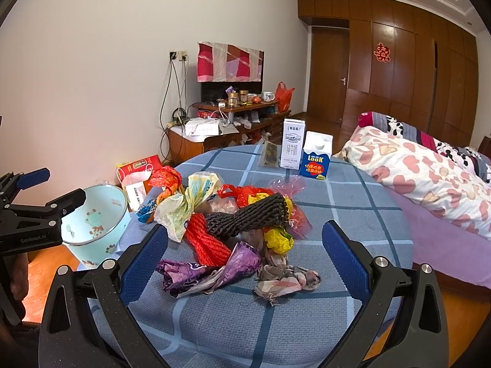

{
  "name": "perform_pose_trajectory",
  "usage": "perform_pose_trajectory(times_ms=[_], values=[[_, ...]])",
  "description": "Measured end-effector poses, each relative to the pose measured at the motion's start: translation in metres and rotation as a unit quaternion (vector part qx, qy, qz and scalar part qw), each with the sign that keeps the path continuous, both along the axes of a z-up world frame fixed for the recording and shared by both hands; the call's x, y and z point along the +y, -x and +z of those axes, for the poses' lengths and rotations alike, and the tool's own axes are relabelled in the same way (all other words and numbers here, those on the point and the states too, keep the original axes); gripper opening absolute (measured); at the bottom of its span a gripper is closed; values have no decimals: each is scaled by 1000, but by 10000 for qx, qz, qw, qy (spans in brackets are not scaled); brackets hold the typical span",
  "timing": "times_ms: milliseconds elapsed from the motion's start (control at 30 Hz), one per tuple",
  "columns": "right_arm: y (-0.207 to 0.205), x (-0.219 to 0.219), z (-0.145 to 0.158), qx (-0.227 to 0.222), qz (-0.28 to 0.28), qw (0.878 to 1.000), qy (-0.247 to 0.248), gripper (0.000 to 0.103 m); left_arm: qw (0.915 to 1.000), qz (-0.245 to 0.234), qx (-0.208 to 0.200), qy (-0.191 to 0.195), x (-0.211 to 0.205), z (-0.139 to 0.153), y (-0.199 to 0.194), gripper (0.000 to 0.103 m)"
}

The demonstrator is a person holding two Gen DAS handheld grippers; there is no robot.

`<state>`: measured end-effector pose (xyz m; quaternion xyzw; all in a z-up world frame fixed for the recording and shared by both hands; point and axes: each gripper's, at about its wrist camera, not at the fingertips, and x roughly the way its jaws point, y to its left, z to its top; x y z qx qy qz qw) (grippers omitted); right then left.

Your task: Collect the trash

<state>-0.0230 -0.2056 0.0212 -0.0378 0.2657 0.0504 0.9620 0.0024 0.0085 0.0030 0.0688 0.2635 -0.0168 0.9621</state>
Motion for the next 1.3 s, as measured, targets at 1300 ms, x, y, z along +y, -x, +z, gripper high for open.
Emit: perform_pose_trajectory(times_ms=[1300], values=[[1, 4, -4, 52, 5, 10000, -24, 98, 10000, 37, 19, -57, 0, -8, -2, 97]])
